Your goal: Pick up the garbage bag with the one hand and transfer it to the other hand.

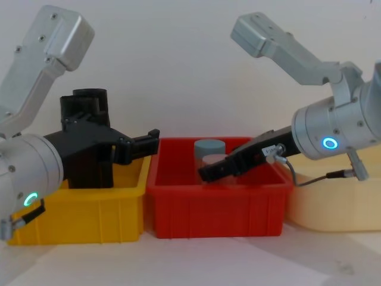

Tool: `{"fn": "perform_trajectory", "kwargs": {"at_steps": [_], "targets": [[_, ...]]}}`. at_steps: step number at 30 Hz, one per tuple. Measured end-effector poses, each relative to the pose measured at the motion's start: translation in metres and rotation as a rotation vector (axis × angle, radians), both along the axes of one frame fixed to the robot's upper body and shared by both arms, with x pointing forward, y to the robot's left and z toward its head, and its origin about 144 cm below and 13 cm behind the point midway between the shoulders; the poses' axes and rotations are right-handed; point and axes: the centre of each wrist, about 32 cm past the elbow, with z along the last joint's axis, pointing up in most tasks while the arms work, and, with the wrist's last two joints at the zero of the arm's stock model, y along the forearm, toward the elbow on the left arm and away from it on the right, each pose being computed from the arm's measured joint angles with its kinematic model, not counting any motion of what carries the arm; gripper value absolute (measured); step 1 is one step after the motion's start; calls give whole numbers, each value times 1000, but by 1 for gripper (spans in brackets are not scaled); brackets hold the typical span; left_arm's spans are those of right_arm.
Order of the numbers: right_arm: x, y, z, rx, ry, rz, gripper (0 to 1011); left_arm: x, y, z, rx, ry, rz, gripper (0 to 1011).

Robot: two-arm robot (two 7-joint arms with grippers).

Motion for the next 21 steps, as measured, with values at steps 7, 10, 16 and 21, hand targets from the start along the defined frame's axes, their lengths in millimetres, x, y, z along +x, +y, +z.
{"fn": "perform_trajectory", "kwargs": {"at_steps": [7, 10, 16, 21], "targets": [[2, 1, -1, -2, 2, -1, 742, 0, 0, 0, 0, 0, 0, 1001], [2, 1, -1, -2, 3, -2, 690, 0, 0, 0, 0, 0, 0, 1001], [3, 1, -1, -1, 2, -2, 690, 0, 0, 0, 0, 0, 0, 1001], [0, -3, 4, 12, -15, -9, 690, 0, 0, 0, 0, 0, 0, 1001]]}}
